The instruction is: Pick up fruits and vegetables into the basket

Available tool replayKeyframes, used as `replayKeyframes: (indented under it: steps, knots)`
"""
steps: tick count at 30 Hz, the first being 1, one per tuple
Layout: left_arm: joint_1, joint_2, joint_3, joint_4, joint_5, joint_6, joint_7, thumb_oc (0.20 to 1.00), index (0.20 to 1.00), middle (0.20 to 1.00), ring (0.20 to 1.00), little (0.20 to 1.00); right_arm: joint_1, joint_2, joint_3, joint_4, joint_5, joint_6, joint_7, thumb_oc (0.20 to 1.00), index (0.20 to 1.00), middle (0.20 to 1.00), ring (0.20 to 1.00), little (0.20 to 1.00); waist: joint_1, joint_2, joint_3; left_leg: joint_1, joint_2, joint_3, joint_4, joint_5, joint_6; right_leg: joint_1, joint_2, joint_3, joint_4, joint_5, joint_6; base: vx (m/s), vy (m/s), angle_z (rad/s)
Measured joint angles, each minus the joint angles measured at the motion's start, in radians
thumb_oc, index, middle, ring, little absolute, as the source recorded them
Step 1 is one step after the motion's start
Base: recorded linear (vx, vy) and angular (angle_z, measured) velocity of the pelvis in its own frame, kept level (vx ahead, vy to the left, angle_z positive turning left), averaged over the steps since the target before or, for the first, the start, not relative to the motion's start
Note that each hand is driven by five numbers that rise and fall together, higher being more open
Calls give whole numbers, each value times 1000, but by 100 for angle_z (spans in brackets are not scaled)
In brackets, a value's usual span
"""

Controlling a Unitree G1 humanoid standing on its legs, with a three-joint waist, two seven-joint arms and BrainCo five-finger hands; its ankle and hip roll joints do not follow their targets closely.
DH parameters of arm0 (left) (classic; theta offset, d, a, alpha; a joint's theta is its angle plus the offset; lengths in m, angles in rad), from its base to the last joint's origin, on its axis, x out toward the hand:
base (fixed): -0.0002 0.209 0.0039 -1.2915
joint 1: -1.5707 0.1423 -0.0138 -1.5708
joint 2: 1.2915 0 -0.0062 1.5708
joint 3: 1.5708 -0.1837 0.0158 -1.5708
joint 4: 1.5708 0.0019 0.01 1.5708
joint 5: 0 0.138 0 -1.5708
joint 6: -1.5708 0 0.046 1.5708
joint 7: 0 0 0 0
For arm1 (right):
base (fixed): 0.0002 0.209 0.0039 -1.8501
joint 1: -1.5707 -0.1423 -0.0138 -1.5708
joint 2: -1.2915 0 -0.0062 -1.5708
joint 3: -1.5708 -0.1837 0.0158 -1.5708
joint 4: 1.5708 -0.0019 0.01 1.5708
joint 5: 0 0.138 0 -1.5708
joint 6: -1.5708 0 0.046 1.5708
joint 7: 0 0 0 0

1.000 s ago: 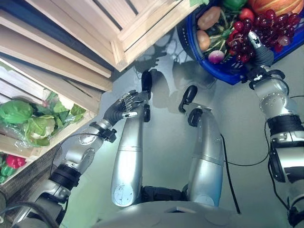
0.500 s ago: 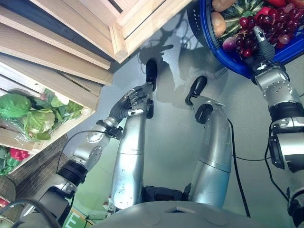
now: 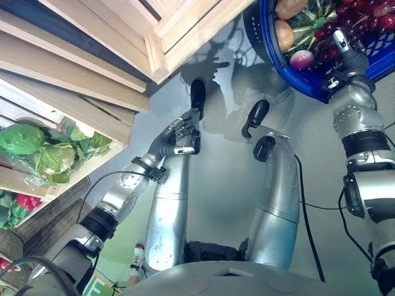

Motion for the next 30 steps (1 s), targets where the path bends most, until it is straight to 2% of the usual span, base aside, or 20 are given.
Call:
replayKeyframes:
  steps: [2, 5, 11, 19, 24, 26, 28, 30]
  knots:
    - [7, -12, 0, -3, 38, -20, 33, 1000, 1000, 1000, 1000, 1000, 54, 23, 34, -44, -67, 14, -26, 1000, 1000, 1000, 1000, 1000, -15, 0, 0, 63, 0, 9, -33, 2, 4, 58, 7, 7, -35, 9, 10, -56, 60, -13]
    - [10, -14, 4, -11, 87, -48, 63, 1000, 1000, 1000, 1000, 1000, 144, 68, 36, -95, -87, 14, -46, 1000, 1000, 1000, 1000, 1000, -39, 0, 0, 135, -1, 17, -70, 3, 7, 133, 12, 6, -80, 18, 18, -44, 66, -7]
    - [45, -4, 70, -76, 196, -74, 110, 1000, 1000, 1000, 1000, 1000, 420, 182, 44, -247, -106, -60, -62, 1000, 1000, 1000, 1000, 1000, -84, 0, 0, 307, 1, 39, -146, 1, 10, 294, 30, 15, -158, 29, 33, -19, 39, -8]
    - [94, 12, 161, -167, 337, -119, 177, 1000, 1000, 1000, 1000, 1000, 650, 204, 69, -381, -217, -93, -74, 1000, 1000, 1000, 1000, 1000, -153, 0, -1, 444, 7, 69, -207, 3, 12, 415, 45, 31, -226, 53, 43, -23, 47, -13]
    - [140, 77, 272, -260, 532, -168, 304, 1000, 1000, 1000, 1000, 1000, 746, 198, 48, -508, -310, -133, -51, 1000, 1000, 1000, 1000, 1000, -179, 0, -1, 542, 8, 103, -244, 3, 11, 485, 50, 58, -239, 53, 45, 30, 52, -13]
    - [168, 105, 348, -319, 670, -184, 407, 1000, 1000, 1000, 1000, 1000, 789, 198, 24, -556, -351, -153, -30, 1000, 1000, 1000, 1000, 1000, -185, 1, -1, 589, 9, 115, -270, 6, 5, 514, 47, 57, -249, 51, 51, 40, 41, -20]
    - [174, 131, 390, -353, 826, -173, 508, 1000, 1000, 1000, 1000, 1000, 810, 193, 11, -575, -371, -155, -20, 1000, 1000, 1000, 1000, 1000, -197, 1, -1, 608, 10, 117, -278, 10, 2, 529, 48, 56, -250, 51, 50, 33, 26, -7]
    - [161, 178, 422, -380, 994, -116, 604, 1000, 1000, 1000, 1000, 1000, 832, 175, 5, -605, -373, -157, 7, 1000, 1000, 1000, 1000, 1000, -207, 3, -1, 625, 12, 126, -288, 15, 0, 538, 48, 56, -250, 51, 50, 35, 31, -5]
